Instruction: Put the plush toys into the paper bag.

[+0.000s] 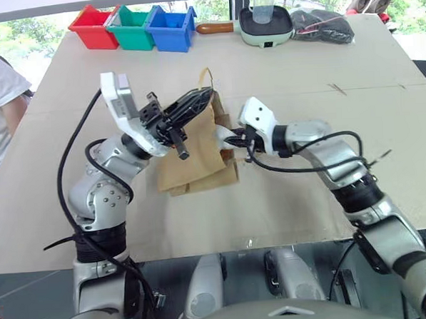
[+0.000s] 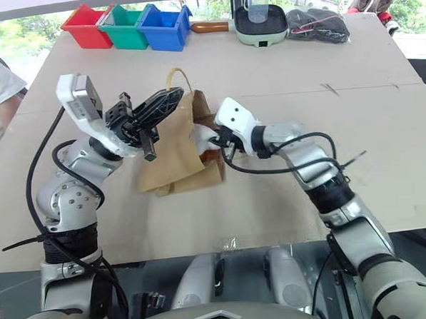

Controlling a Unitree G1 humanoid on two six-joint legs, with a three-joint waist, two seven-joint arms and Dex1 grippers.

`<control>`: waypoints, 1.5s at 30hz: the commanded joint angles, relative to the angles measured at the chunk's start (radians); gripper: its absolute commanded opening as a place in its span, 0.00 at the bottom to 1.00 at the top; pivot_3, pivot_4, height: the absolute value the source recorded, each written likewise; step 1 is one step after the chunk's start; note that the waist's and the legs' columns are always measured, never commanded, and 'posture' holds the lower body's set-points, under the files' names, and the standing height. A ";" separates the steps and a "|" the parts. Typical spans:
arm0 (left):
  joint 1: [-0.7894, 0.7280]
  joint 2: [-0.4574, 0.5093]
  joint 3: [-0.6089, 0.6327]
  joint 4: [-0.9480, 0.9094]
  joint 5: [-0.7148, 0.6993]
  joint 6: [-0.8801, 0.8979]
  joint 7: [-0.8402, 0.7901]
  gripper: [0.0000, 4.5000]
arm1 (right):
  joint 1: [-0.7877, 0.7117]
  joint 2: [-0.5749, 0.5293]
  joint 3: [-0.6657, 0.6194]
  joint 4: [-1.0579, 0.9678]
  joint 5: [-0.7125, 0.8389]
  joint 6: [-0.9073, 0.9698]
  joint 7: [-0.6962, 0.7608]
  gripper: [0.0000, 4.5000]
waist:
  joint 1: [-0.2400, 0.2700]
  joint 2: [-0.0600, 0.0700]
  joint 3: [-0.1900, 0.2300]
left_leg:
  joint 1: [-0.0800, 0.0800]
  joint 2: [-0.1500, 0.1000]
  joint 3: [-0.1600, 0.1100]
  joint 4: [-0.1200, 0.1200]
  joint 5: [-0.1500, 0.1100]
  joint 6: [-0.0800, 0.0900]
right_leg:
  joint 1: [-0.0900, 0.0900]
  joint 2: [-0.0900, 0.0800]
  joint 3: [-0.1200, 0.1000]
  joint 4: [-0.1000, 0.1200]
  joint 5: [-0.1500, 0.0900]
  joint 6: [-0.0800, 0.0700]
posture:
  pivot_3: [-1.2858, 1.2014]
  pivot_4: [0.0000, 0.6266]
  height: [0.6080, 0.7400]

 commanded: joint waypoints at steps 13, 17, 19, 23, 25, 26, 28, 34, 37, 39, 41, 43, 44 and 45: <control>0.028 0.005 0.021 -0.064 -0.002 -0.015 0.034 0.00 | 0.056 -0.036 0.002 -0.104 0.120 0.003 0.275 0.00 | -0.001 0.000 0.000 | 0.000 0.000 -0.001 -0.001 0.000 0.000 | 0.000 0.000 -0.001 0.000 0.000 0.000 | 0.52 0.24 1.00; 0.034 -0.003 0.008 -0.079 -0.014 -0.005 0.041 0.00 | 0.041 0.011 0.026 -0.057 0.088 -0.012 0.230 0.00 | -0.006 0.000 0.000 | 0.001 0.001 -0.001 0.000 0.000 0.000 | 0.000 0.001 -0.001 0.001 0.000 0.000 | 0.52 0.24 1.00; 0.045 -0.009 0.003 -0.091 -0.022 0.006 0.051 0.00 | 0.028 0.057 0.047 0.015 0.031 -0.058 0.168 0.00 | -0.009 0.000 0.000 | 0.002 0.001 -0.001 -0.001 0.000 0.000 | 0.000 0.002 -0.001 0.001 0.000 0.000 | 0.52 0.24 1.00; 0.074 -0.022 -0.013 -0.116 -0.021 0.012 0.057 0.00 | 0.024 0.163 0.062 0.123 0.023 -0.137 0.165 0.00 | -0.007 0.000 0.000 | 0.001 0.001 -0.001 -0.001 0.000 0.000 | 0.000 0.002 0.000 0.001 0.000 0.000 | 0.52 0.24 1.00; 0.079 -0.026 -0.016 -0.115 -0.014 0.004 0.055 0.00 | 0.016 0.188 0.060 0.204 0.007 -0.187 0.170 0.07 | -0.007 0.000 0.000 | 0.001 0.001 -0.001 -0.001 0.000 0.000 | 0.000 0.002 0.000 0.001 0.000 0.000 | 0.52 0.24 1.00; 0.080 -0.028 -0.017 -0.113 -0.012 0.001 0.054 0.00 | 0.016 0.193 0.056 0.230 0.006 -0.204 0.183 0.15 | -0.007 0.000 0.000 | 0.001 0.001 -0.001 -0.001 0.000 0.000 | 0.000 0.001 0.000 0.001 0.000 0.000 | 0.52 0.24 1.00; 0.084 -0.028 -0.015 -0.112 -0.005 -0.008 0.054 0.00 | 0.029 0.189 0.043 0.237 0.019 -0.215 0.210 0.35 | -0.002 0.000 0.000 | 0.001 0.001 -0.001 -0.001 0.000 0.000 | 0.000 0.001 -0.001 0.001 0.000 0.000 | 0.52 0.24 1.00; 0.103 -0.006 0.024 -0.100 -0.005 -0.031 0.039 0.00 | 0.129 0.080 -0.038 0.035 0.061 -0.119 0.193 0.80 | 0.001 0.000 0.000 | 0.001 0.000 -0.001 -0.001 0.000 0.000 | 0.000 0.000 -0.001 0.001 0.000 0.000 | 0.52 0.24 1.00; 0.108 0.000 0.040 -0.095 -0.018 -0.039 0.027 0.00 | 0.199 0.005 -0.105 -0.125 0.105 -0.001 0.160 0.80 | 0.000 0.000 0.000 | 0.000 0.000 -0.001 -0.001 0.000 0.000 | 0.000 0.000 -0.001 0.001 0.000 0.000 | 0.52 0.24 1.00; 0.110 0.001 0.047 -0.093 -0.027 -0.040 0.018 0.00 | 0.235 -0.027 -0.138 -0.197 0.125 0.068 0.131 0.80 | 0.000 0.000 0.000 | 0.001 0.000 -0.001 -0.001 0.000 0.000 | 0.000 0.001 -0.001 0.001 0.000 0.000 | 0.52 0.24 1.00; 0.108 -0.001 0.052 -0.089 -0.033 -0.045 0.008 0.00 | 0.279 -0.054 -0.181 -0.259 0.143 0.138 0.087 0.80 | -0.002 0.000 0.000 | 0.001 0.001 -0.001 -0.001 0.000 0.000 | 0.000 0.001 -0.001 0.001 0.000 0.000 | 0.52 0.24 1.00; 0.087 -0.006 0.066 -0.081 -0.055 -0.048 -0.001 0.00 | 0.339 -0.082 -0.231 -0.334 0.186 0.216 0.063 0.80 | 0.000 0.000 0.000 | 0.001 0.001 -0.001 -0.001 0.000 0.000 | 0.000 0.001 0.000 0.001 0.000 0.000 | 0.52 0.24 1.00; 0.073 -0.007 0.073 -0.078 -0.070 -0.047 -0.004 0.00 | 0.357 -0.083 -0.254 -0.358 0.206 0.249 0.042 0.80 | 0.000 0.000 0.000 | 0.000 0.001 -0.001 -0.001 0.000 0.000 | 0.000 0.001 -0.001 0.001 0.000 0.000 | 0.52 0.24 1.00; 0.059 -0.006 0.080 -0.076 -0.083 -0.047 -0.006 0.00 | 0.367 -0.075 -0.284 -0.373 0.228 0.303 0.006 0.80 | 0.001 0.000 0.000 | 0.000 0.001 -0.001 -0.001 0.000 0.000 | 0.000 0.001 -0.001 0.000 0.000 0.000 | 0.52 0.24 1.00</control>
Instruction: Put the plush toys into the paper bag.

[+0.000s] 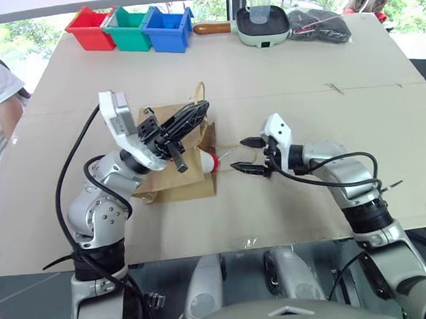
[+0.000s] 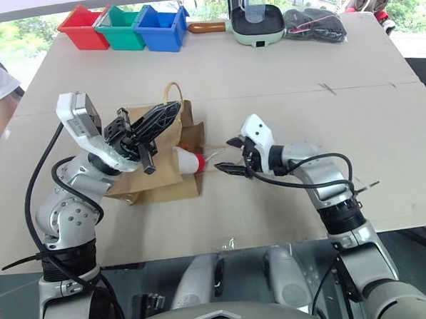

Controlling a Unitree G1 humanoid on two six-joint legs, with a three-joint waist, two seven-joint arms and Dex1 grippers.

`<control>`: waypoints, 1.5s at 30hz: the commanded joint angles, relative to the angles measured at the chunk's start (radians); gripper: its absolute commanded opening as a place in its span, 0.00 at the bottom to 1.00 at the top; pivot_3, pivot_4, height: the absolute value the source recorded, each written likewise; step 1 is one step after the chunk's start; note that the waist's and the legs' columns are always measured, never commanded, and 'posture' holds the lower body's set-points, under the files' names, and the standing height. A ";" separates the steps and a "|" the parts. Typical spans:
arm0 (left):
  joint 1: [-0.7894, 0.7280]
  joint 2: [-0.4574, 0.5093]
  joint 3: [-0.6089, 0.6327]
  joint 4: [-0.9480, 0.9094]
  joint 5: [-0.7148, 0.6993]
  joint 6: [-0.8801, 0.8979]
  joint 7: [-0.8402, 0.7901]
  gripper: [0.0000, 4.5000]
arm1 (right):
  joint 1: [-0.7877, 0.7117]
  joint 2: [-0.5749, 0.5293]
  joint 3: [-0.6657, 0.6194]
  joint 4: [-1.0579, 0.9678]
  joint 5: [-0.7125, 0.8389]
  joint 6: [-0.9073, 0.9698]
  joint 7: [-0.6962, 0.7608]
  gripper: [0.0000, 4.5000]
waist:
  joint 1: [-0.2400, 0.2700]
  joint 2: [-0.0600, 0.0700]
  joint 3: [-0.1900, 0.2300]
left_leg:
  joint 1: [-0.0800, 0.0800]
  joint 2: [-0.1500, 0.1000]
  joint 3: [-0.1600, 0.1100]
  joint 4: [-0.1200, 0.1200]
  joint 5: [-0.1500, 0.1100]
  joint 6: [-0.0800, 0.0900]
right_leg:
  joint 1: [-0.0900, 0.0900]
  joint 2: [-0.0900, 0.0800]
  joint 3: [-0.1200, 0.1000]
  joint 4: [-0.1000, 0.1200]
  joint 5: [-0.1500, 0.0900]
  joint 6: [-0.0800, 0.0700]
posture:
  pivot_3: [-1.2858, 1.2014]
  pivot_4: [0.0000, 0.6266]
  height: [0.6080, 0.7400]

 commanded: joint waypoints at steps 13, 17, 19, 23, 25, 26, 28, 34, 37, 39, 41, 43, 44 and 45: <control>-0.096 0.025 0.021 0.014 -0.066 -0.002 -0.056 0.00 | -0.013 0.153 -0.288 0.091 0.261 0.377 -0.244 0.80 | -0.010 0.000 0.000 | 0.001 0.000 0.001 0.000 0.000 0.000 | 0.000 0.001 0.002 0.000 0.000 0.000 | 0.52 0.24 1.00; -0.081 0.028 0.019 0.006 -0.069 0.003 -0.058 0.00 | -0.091 0.214 -0.335 0.242 0.289 0.306 -0.234 0.68 | -0.009 0.000 0.000 | 0.002 0.001 0.001 0.000 0.000 0.000 | 0.000 0.003 0.003 0.001 0.000 0.000 | 0.52 0.24 1.00; -0.076 0.031 0.020 0.003 -0.070 0.005 -0.056 0.00 | -0.111 0.216 -0.325 0.292 0.282 0.259 -0.211 0.59 | -0.005 0.000 0.000 | 0.001 0.001 0.001 0.000 0.000 0.000 | 0.000 0.003 0.002 0.000 0.000 0.000 | 0.52 0.24 1.00; -0.062 0.035 0.034 0.005 -0.058 -0.002 -0.031 0.00 | -0.128 0.240 -0.371 0.257 0.380 0.194 -0.145 0.16 | -0.005 0.000 0.000 | 0.000 0.000 0.002 0.000 0.000 0.000 | 0.000 0.001 0.003 -0.001 0.000 0.000 | 0.52 0.24 1.00; -0.081 0.043 0.057 0.041 -0.048 -0.008 -0.007 0.00 | -0.143 0.245 -0.398 0.155 0.475 0.238 -0.142 0.02 | -0.005 0.001 0.001 | 0.000 0.000 0.001 0.000 0.000 0.000 | 0.000 0.001 0.002 0.000 0.000 0.000 | 0.52 0.24 1.00; -0.100 0.057 0.073 0.071 -0.046 -0.012 -0.013 0.00 | -0.158 0.245 -0.410 0.096 0.528 0.266 -0.156 0.02 | -0.005 0.001 0.001 | 0.000 0.000 0.001 0.000 0.000 0.000 | 0.000 0.001 0.002 0.000 0.000 0.000 | 0.52 0.24 1.00; -0.144 0.087 0.102 0.134 -0.046 -0.018 -0.030 0.00 | -0.192 0.244 -0.432 0.004 0.618 0.309 -0.198 0.02 | -0.005 0.002 0.001 | 0.000 0.001 0.001 0.000 0.000 0.000 | 0.000 0.002 0.002 0.000 0.000 0.000 | 0.52 0.24 1.00; -0.265 0.149 0.127 0.337 0.004 -0.056 -0.102 0.00 | -0.287 0.186 -0.434 -0.178 0.756 0.376 -0.332 0.02 | -0.004 0.002 0.001 | 0.000 0.001 0.000 -0.001 0.000 0.000 | 0.000 0.002 0.001 0.000 0.000 0.000 | 0.52 0.24 1.00; -0.295 0.141 0.098 0.401 0.062 -0.091 -0.127 0.00 | -0.306 0.159 -0.432 -0.213 0.792 0.372 -0.384 0.02 | -0.003 0.002 0.001 | -0.001 0.000 0.001 -0.001 0.000 0.000 | 0.000 0.001 0.001 -0.001 0.000 0.000 | 0.52 0.24 1.00; -0.298 0.122 0.080 0.465 0.106 -0.131 -0.151 0.00 | -0.287 0.144 -0.418 -0.223 0.790 0.365 -0.409 0.02 | -0.002 0.002 0.001 | -0.001 0.000 0.001 -0.001 0.000 0.000 | 0.000 0.001 0.001 -0.001 0.000 0.000 | 0.52 0.24 1.00; -0.290 0.109 0.071 0.496 0.128 -0.150 -0.172 0.00 | -0.259 0.128 -0.396 -0.234 0.777 0.360 -0.422 0.02 | -0.004 0.002 0.001 | -0.001 0.000 0.001 -0.001 0.000 0.000 | 0.000 0.001 0.001 -0.001 0.000 0.000 | 0.52 0.24 1.00; -0.286 0.100 0.075 0.496 0.127 -0.152 -0.189 0.00 | -0.234 0.100 -0.373 -0.243 0.755 0.351 -0.424 0.02 | -0.005 0.001 0.001 | -0.001 0.000 0.001 -0.001 0.000 0.000 | 0.000 0.001 0.001 -0.001 0.000 0.000 | 0.52 0.24 1.00; -0.283 0.099 0.080 0.493 0.126 -0.152 -0.195 0.00 | -0.214 0.072 -0.355 -0.241 0.721 0.344 -0.423 0.02 | -0.006 0.001 0.001 | -0.001 0.000 0.001 -0.001 0.000 0.000 | -0.001 0.001 0.001 -0.001 0.000 0.000 | 0.52 0.24 1.00; -0.283 0.100 0.086 0.490 0.125 -0.149 -0.197 0.00 | -0.194 0.046 -0.340 -0.234 0.686 0.329 -0.422 0.02 | -0.006 0.001 0.001 | -0.001 0.000 0.001 -0.001 0.000 0.000 | -0.001 0.001 0.001 -0.001 0.000 0.000 | 0.52 0.24 1.00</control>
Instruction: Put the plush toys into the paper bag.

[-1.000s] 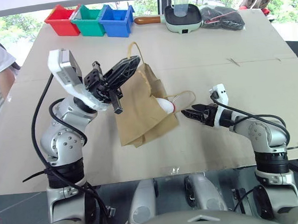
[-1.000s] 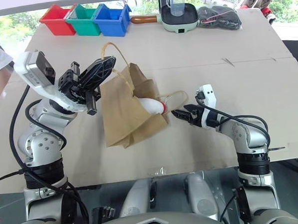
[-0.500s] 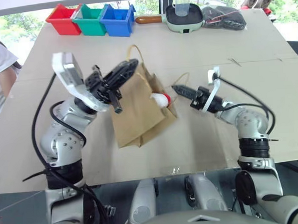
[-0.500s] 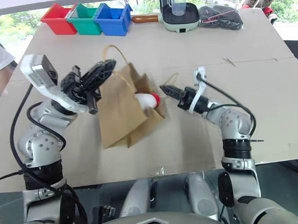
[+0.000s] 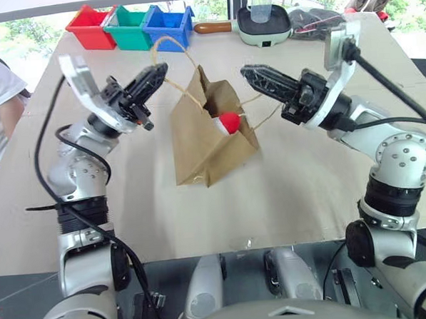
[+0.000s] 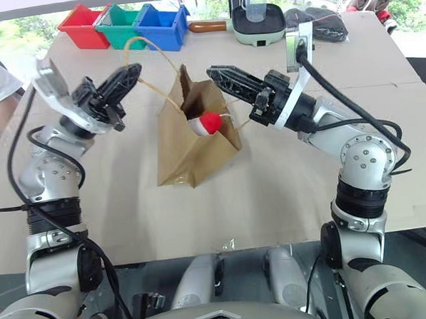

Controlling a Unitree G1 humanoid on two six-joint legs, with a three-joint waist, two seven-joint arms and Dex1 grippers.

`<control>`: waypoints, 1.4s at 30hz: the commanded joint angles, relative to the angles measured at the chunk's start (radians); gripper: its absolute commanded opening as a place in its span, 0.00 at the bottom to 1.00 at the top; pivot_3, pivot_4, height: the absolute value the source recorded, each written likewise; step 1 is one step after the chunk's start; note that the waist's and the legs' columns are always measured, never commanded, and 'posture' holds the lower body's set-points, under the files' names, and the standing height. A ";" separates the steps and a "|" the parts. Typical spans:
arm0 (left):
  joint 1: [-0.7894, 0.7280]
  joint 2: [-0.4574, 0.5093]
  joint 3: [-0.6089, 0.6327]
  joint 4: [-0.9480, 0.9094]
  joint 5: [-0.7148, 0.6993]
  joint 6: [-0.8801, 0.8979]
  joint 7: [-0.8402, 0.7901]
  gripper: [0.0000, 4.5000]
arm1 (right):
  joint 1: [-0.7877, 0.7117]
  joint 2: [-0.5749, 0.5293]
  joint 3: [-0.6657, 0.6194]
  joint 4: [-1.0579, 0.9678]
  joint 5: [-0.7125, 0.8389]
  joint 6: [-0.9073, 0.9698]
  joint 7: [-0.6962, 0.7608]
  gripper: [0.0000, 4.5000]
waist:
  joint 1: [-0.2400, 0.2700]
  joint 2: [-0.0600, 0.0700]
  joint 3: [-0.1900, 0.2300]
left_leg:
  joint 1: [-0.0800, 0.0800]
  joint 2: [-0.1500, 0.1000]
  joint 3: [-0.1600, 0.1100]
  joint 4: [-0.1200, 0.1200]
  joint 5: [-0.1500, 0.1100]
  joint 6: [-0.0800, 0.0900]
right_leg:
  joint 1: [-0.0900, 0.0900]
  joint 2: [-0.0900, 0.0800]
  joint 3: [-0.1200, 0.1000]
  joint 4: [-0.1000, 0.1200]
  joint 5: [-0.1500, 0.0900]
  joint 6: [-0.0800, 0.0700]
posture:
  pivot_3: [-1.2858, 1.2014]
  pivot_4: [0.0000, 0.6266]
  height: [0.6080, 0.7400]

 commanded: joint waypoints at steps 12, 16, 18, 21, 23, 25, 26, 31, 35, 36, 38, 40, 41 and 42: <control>0.078 0.035 0.081 -0.127 -0.032 -0.001 0.006 0.00 | 0.188 -0.138 -0.004 0.008 -0.086 -0.035 -0.067 0.46 | 0.000 0.000 0.000 | -0.001 0.000 0.001 0.000 0.000 0.000 | -0.001 0.000 0.001 0.001 0.000 0.000 | 0.52 0.24 1.00; 0.103 0.029 0.087 -0.159 -0.039 0.005 0.021 0.00 | 0.110 -0.086 0.029 0.181 -0.161 -0.121 -0.046 0.46 | -0.002 0.000 0.000 | 0.000 0.000 0.001 0.000 0.000 0.000 | -0.001 0.000 0.001 0.001 0.000 0.000 | 0.52 0.24 1.00; 0.114 0.025 0.088 -0.174 -0.042 0.008 0.028 0.00 | 0.050 -0.058 0.061 0.294 -0.210 -0.174 -0.005 0.46 | -0.004 -0.001 0.000 | 0.000 0.000 0.002 0.000 0.000 0.000 | -0.002 0.001 0.002 0.001 0.000 0.000 | 0.52 0.24 1.00; 0.120 0.025 0.091 -0.186 -0.043 0.011 0.035 0.00 | -0.022 -0.025 0.061 0.392 -0.221 -0.216 0.056 0.46 | -0.003 0.000 0.000 | 0.000 0.001 0.002 0.000 0.000 0.000 | -0.002 0.001 0.003 0.001 0.000 0.000 | 0.52 0.24 1.00; 0.122 0.028 0.096 -0.190 -0.044 0.011 0.040 0.00 | -0.060 -0.011 0.060 0.420 -0.214 -0.243 0.116 0.32 | 0.001 0.000 0.000 | 0.000 0.001 0.002 -0.001 0.000 0.000 | -0.002 0.001 0.003 0.001 0.000 0.000 | 0.52 0.24 1.00; 0.125 0.030 0.100 -0.192 -0.044 0.010 0.043 0.00 | -0.076 0.000 0.050 0.416 -0.184 -0.242 0.166 0.11 | 0.003 0.000 0.000 | -0.001 0.001 0.002 -0.001 0.000 0.000 | -0.002 0.001 0.002 0.001 0.000 0.000 | 0.52 0.24 1.00; 0.127 0.030 0.102 -0.195 -0.044 0.009 0.047 0.00 | -0.086 0.011 0.035 0.404 -0.145 -0.228 0.190 0.01 | 0.003 0.000 0.000 | -0.001 0.001 0.002 -0.001 0.000 0.000 | -0.002 0.000 0.002 0.001 0.000 0.000 | 0.52 0.24 1.00; 0.102 0.028 0.115 -0.179 -0.039 -0.001 0.073 0.00 | -0.149 0.066 -0.033 0.315 0.036 -0.187 0.221 0.01 | 0.001 0.000 0.000 | -0.001 0.001 0.001 -0.001 0.000 0.000 | -0.002 0.000 0.001 0.001 0.000 0.000 | 0.52 0.24 1.00; 0.032 0.044 0.134 -0.095 -0.007 -0.047 0.091 0.00 | -0.206 0.066 -0.051 0.231 0.103 -0.169 0.144 0.01 | 0.005 0.000 0.000 | -0.001 0.001 0.001 0.000 0.000 0.000 | -0.002 0.000 0.000 0.002 0.000 0.000 | 0.52 0.24 1.00; 0.010 0.049 0.133 -0.063 0.010 -0.066 0.093 0.00 | -0.214 0.054 -0.049 0.206 0.107 -0.162 0.126 0.01 | 0.004 0.000 0.000 | -0.001 0.001 0.001 0.000 0.000 0.000 | -0.002 0.000 0.000 0.002 0.000 0.000 | 0.52 0.24 1.00; -0.017 0.049 0.117 -0.015 0.045 -0.098 0.095 0.00 | -0.207 0.024 -0.038 0.171 0.092 -0.154 0.094 0.01 | 0.004 0.000 0.000 | -0.001 0.001 0.001 0.000 0.000 0.000 | -0.002 0.000 0.000 0.002 0.000 0.000 | 0.52 0.24 1.00; -0.027 0.041 0.099 0.012 0.068 -0.114 0.095 0.00 | -0.183 -0.006 -0.016 0.154 0.047 -0.153 0.066 0.01 | 0.003 0.000 0.000 | -0.001 0.000 0.001 0.000 0.000 0.000 | -0.002 0.000 0.001 0.001 0.000 0.000 | 0.52 0.24 1.00; -0.029 0.035 0.072 0.032 0.099 -0.128 0.091 0.00 | -0.153 -0.027 0.012 0.151 -0.016 -0.174 0.052 0.01 | 0.003 0.000 0.000 | -0.001 0.000 0.001 0.000 0.000 0.000 | -0.002 0.000 0.001 0.001 0.000 0.000 | 0.52 0.24 1.00; -0.030 0.030 0.054 0.046 0.121 -0.138 0.087 0.00 | -0.133 -0.040 0.032 0.150 -0.058 -0.189 0.043 0.01 | 0.002 0.000 0.000 | -0.001 0.000 0.001 0.000 0.000 0.000 | -0.002 0.000 0.001 0.001 0.000 0.000 | 0.52 0.24 1.00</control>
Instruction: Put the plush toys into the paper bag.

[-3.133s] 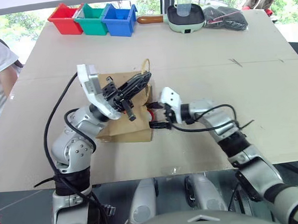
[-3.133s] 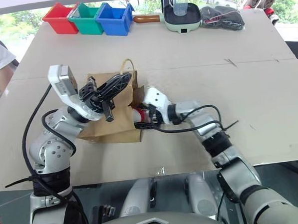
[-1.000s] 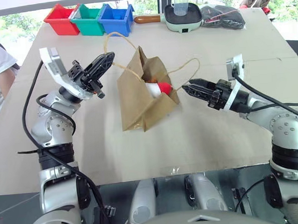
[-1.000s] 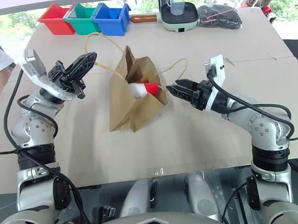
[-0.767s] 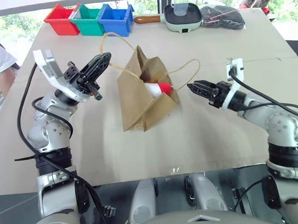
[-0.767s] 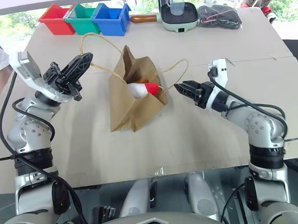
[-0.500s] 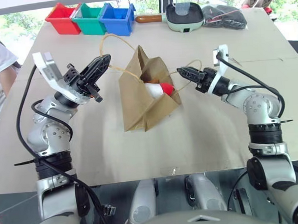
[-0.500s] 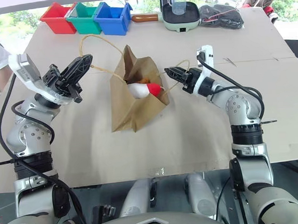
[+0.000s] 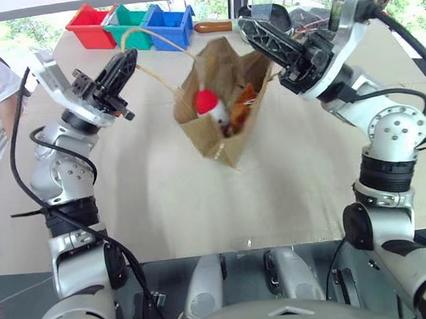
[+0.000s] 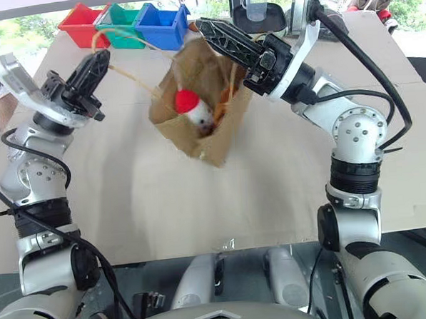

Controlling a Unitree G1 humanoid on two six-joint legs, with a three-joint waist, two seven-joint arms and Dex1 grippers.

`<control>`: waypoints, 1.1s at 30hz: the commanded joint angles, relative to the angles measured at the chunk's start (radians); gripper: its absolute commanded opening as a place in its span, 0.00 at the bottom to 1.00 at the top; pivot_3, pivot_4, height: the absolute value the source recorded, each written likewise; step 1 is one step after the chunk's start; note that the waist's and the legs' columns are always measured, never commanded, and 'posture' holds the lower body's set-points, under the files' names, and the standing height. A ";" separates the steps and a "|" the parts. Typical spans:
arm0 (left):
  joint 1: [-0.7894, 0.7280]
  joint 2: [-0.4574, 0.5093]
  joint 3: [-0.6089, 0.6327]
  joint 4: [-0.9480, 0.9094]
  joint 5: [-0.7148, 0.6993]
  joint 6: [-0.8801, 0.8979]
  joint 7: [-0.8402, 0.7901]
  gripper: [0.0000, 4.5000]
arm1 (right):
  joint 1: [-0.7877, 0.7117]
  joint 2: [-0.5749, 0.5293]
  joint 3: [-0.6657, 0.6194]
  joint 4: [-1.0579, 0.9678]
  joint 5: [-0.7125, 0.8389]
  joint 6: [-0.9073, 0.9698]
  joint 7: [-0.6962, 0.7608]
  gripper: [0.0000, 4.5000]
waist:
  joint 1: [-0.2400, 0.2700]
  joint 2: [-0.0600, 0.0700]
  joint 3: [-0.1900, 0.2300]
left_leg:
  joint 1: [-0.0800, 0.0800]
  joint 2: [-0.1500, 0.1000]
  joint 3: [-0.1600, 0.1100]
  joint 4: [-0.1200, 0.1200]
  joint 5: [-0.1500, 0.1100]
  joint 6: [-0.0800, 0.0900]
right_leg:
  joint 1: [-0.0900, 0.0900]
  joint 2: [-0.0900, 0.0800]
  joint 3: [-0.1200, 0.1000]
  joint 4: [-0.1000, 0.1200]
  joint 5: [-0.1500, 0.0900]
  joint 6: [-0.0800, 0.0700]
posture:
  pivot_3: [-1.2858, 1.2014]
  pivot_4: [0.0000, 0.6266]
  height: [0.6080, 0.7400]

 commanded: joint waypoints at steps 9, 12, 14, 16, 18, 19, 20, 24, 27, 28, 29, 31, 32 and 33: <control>-0.004 0.018 -0.089 0.068 0.039 0.071 -0.104 0.26 | 0.129 -0.176 0.076 -0.119 -0.204 -0.001 -0.029 0.55 | -0.006 0.000 0.000 | -0.004 0.000 0.000 0.001 0.000 0.000 | -0.004 0.001 0.001 0.001 0.000 0.000 | 0.52 0.24 1.00; 0.034 0.046 -0.058 0.018 -0.010 0.155 -0.105 0.55 | 0.171 -0.281 0.055 -0.202 -0.153 0.062 0.017 0.77 | -0.004 0.000 0.000 | -0.005 0.001 -0.001 0.000 0.000 0.000 | -0.005 0.001 0.000 0.001 0.000 0.000 | 0.52 0.24 1.00; 0.080 0.059 -0.055 -0.034 -0.024 0.193 -0.103 0.77 | 0.218 -0.367 0.052 -0.264 -0.136 0.100 0.054 0.77 | -0.004 0.000 0.000 | -0.005 0.001 -0.001 0.000 0.000 0.000 | -0.005 0.001 -0.001 0.000 0.000 0.000 | 0.52 0.24 1.00; 0.109 0.059 -0.055 -0.068 -0.024 0.203 -0.089 0.99 | 0.247 -0.409 0.050 -0.294 -0.122 0.115 0.066 0.77 | -0.003 0.000 0.000 | -0.006 0.000 -0.001 0.000 0.000 0.000 | -0.005 -0.001 -0.001 -0.001 0.000 0.000 | 0.52 0.24 1.00; 0.155 0.048 -0.067 -0.124 -0.017 0.210 -0.069 1.00 | 0.295 -0.453 0.072 -0.328 -0.155 0.106 0.082 0.77 | -0.001 0.000 0.000 | -0.007 0.000 -0.001 0.002 0.000 0.000 | -0.005 -0.001 -0.001 -0.001 0.000 0.000 | 0.52 0.24 1.00; 0.184 0.043 -0.085 -0.160 -0.002 0.208 -0.061 1.00 | 0.323 -0.468 0.100 -0.339 -0.196 0.084 0.086 0.77 | 0.001 0.000 0.000 | -0.007 0.000 -0.001 0.003 0.000 0.000 | -0.005 -0.001 -0.001 0.000 0.000 0.000 | 0.52 0.24 1.00; 0.208 0.036 -0.104 -0.191 0.017 0.202 -0.050 1.00 | 0.341 -0.468 0.127 -0.341 -0.234 0.059 0.086 0.77 | 0.002 -0.001 0.000 | -0.007 0.000 -0.001 0.003 0.000 0.000 | -0.004 -0.001 -0.001 0.000 0.000 0.000 | 0.52 0.24 1.00; 0.268 -0.009 -0.174 -0.297 0.078 0.196 0.043 1.00 | 0.338 -0.368 0.282 -0.246 -0.428 -0.086 0.036 0.48 | 0.001 -0.001 0.000 | -0.005 0.000 0.000 0.003 0.000 0.000 | -0.004 -0.001 0.000 0.000 0.000 0.000 | 0.52 0.24 1.00; 0.285 -0.037 -0.197 -0.364 0.081 0.223 0.102 1.00 | 0.299 -0.275 0.354 -0.145 -0.526 -0.180 0.035 0.13 | -0.002 -0.001 0.000 | -0.005 0.000 -0.001 0.003 0.000 0.000 | -0.004 0.001 0.001 0.001 0.000 0.000 | 0.52 0.24 1.00; 0.284 -0.046 -0.203 -0.375 0.082 0.234 0.124 1.00 | 0.283 -0.250 0.377 -0.110 -0.561 -0.211 0.038 0.02 | -0.002 -0.001 0.000 | -0.006 0.000 -0.001 0.003 0.000 0.000 | -0.004 0.001 0.001 0.001 0.000 0.000 | 0.52 0.24 1.00; 0.285 -0.054 -0.208 -0.382 0.081 0.239 0.138 1.00 | 0.270 -0.227 0.394 -0.079 -0.587 -0.237 0.043 0.00 | -0.003 -0.001 0.000 | -0.006 0.000 -0.001 0.003 0.000 0.000 | -0.005 0.001 0.001 0.001 0.000 0.000 | 0.52 0.24 1.00; 0.290 -0.071 -0.231 -0.404 0.095 0.237 0.164 1.00 | 0.246 -0.179 0.412 -0.032 -0.617 -0.275 0.054 0.00 | -0.001 -0.001 0.000 | -0.006 0.000 -0.001 0.003 0.000 0.000 | -0.005 0.001 0.000 0.001 0.000 0.000 | 0.52 0.24 1.00; 0.291 -0.086 -0.243 -0.422 0.106 0.235 0.192 1.00 | 0.231 -0.150 0.419 -0.010 -0.625 -0.291 0.061 0.00 | -0.001 -0.001 0.000 | -0.006 0.000 -0.001 0.003 0.000 0.000 | -0.004 0.001 0.000 0.001 0.000 0.000 | 0.52 0.24 1.00; 0.290 -0.101 -0.253 -0.438 0.126 0.223 0.221 1.00 | 0.218 -0.121 0.426 0.010 -0.627 -0.302 0.072 0.00 | 0.001 -0.001 0.000 | -0.006 0.000 -0.001 0.003 0.000 0.000 | -0.004 0.000 0.000 0.001 0.000 0.000 | 0.52 0.24 1.00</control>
